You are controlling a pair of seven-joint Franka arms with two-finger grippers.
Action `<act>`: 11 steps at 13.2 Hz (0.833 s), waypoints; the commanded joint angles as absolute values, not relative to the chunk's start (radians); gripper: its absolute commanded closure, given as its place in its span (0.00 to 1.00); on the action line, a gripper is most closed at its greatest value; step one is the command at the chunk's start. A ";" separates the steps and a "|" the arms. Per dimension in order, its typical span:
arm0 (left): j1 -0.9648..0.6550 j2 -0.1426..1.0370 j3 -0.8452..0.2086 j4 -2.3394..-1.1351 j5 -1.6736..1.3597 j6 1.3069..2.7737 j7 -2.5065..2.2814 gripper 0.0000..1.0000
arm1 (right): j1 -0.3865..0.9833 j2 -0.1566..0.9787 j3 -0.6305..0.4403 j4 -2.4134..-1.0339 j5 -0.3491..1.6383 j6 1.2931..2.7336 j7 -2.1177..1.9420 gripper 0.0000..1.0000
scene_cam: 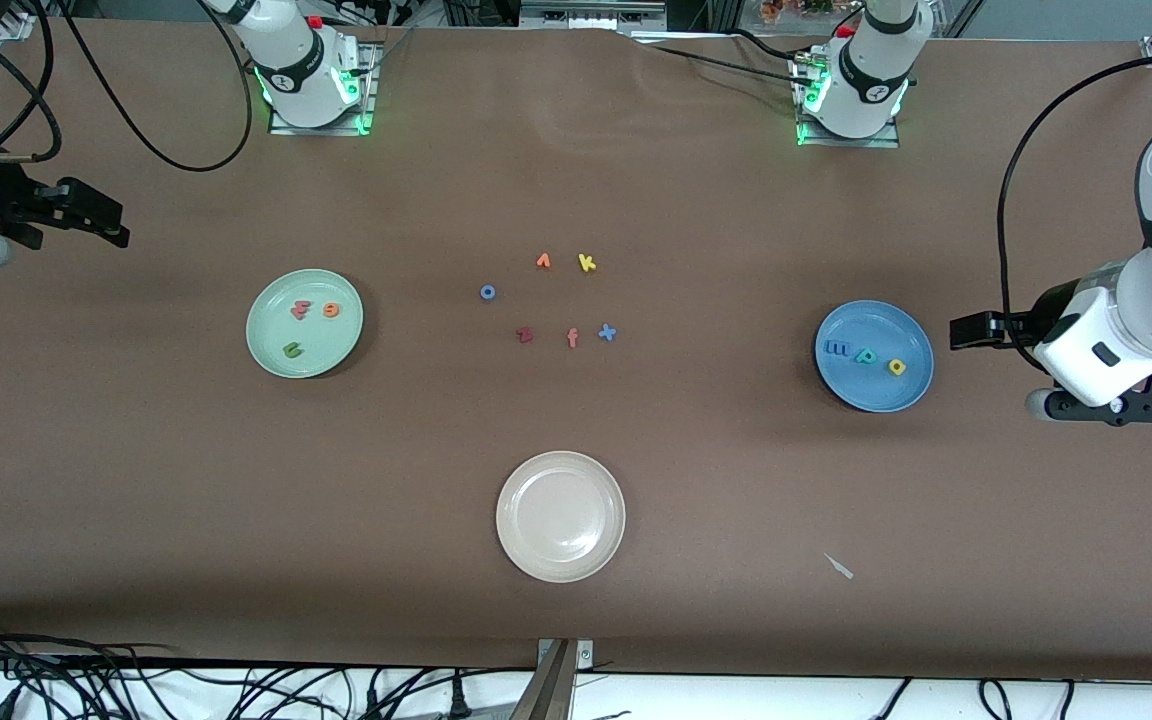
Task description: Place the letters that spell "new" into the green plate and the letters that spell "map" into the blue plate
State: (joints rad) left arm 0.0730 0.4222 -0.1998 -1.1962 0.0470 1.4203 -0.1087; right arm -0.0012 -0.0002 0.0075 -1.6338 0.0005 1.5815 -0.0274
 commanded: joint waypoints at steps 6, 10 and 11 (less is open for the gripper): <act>0.069 0.279 -0.178 -1.427 0.000 1.557 -0.023 0.02 | 0.005 -0.014 0.003 -1.634 -0.017 1.575 -0.026 0.00; 0.054 0.268 -0.175 -1.427 0.002 1.560 -0.003 0.01 | 0.003 -0.006 0.003 -1.631 -0.017 1.575 -0.032 0.00; 0.054 0.268 -0.172 -1.416 0.002 1.559 -0.002 0.01 | 0.003 -0.006 0.005 -1.631 -0.018 1.575 -0.034 0.00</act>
